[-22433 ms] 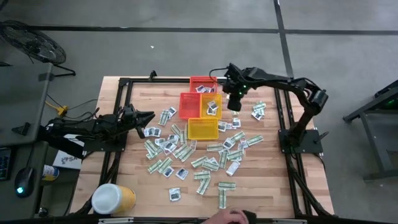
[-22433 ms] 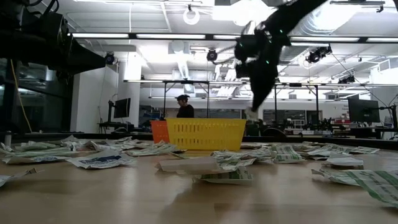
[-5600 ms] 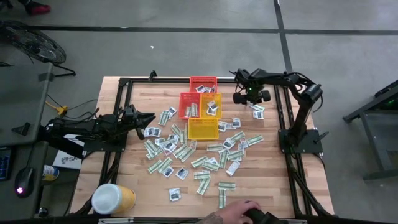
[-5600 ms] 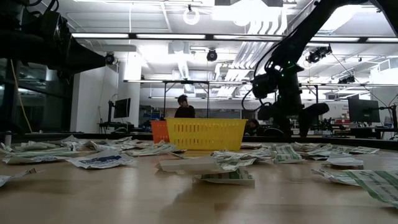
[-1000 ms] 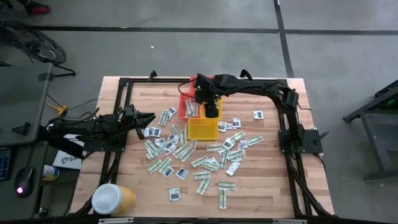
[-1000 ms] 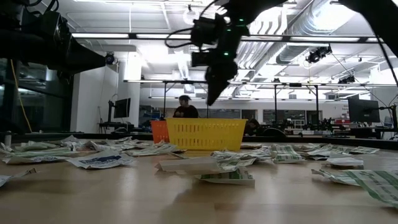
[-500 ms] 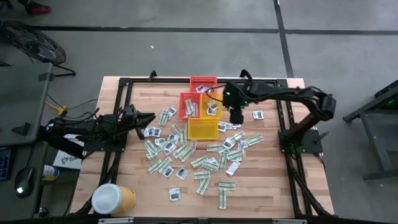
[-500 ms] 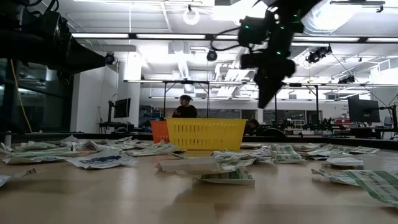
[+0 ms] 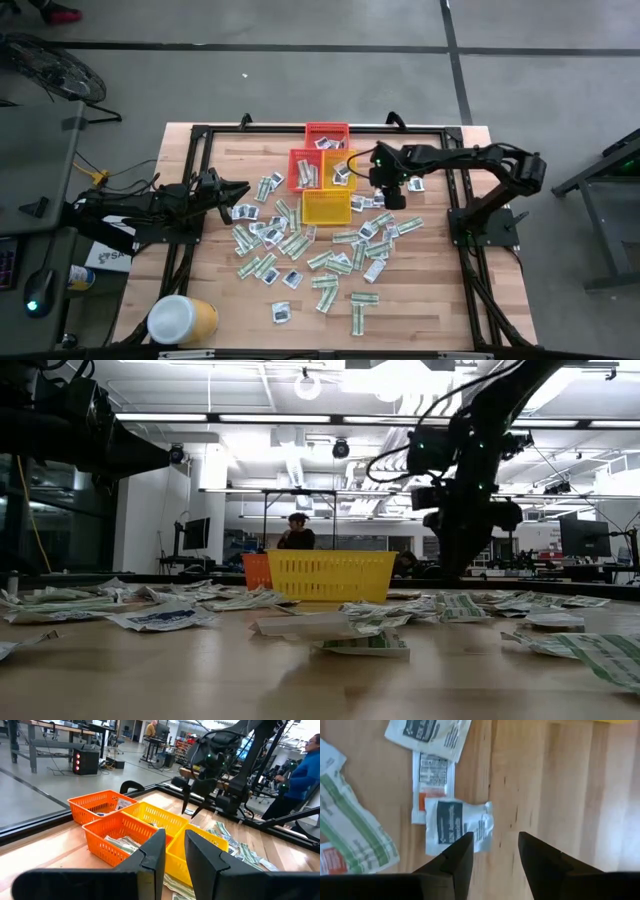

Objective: Pick & Place First Aid Supplies
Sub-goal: Put the towelette pack into the top yellow bin

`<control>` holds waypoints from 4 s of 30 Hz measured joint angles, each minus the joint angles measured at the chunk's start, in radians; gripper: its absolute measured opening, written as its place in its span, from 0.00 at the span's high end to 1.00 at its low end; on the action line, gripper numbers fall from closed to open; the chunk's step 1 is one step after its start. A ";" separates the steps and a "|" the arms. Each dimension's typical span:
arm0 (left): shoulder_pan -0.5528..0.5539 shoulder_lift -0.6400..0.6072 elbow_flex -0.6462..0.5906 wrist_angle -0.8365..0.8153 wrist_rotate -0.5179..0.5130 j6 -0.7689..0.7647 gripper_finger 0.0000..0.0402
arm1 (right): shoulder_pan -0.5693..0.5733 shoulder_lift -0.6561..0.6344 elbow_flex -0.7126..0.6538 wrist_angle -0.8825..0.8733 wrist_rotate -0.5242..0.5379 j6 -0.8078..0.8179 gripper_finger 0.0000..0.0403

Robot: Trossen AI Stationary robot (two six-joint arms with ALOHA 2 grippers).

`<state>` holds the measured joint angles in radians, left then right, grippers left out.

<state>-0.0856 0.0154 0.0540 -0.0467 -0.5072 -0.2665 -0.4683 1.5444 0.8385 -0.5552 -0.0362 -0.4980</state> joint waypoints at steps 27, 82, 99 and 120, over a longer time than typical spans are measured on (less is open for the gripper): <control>0.000 0.000 0.000 0.000 0.000 0.000 0.82 | -0.082 0.139 -0.006 0.009 -0.132 0.214 0.65; 0.000 0.000 0.000 0.000 0.000 0.000 0.82 | 0.005 0.462 0.728 -0.309 -0.099 0.340 1.00; 0.000 0.000 0.000 0.000 0.000 0.000 0.82 | 0.012 0.489 0.730 -0.305 -0.097 0.341 0.80; 0.000 0.000 0.000 0.000 0.000 0.000 0.82 | -0.064 0.152 0.384 -0.378 0.064 0.728 0.66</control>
<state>-0.0854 0.0152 0.0539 -0.0467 -0.5073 -0.2663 -0.5324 1.6965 1.2227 -0.9332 0.0277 0.2299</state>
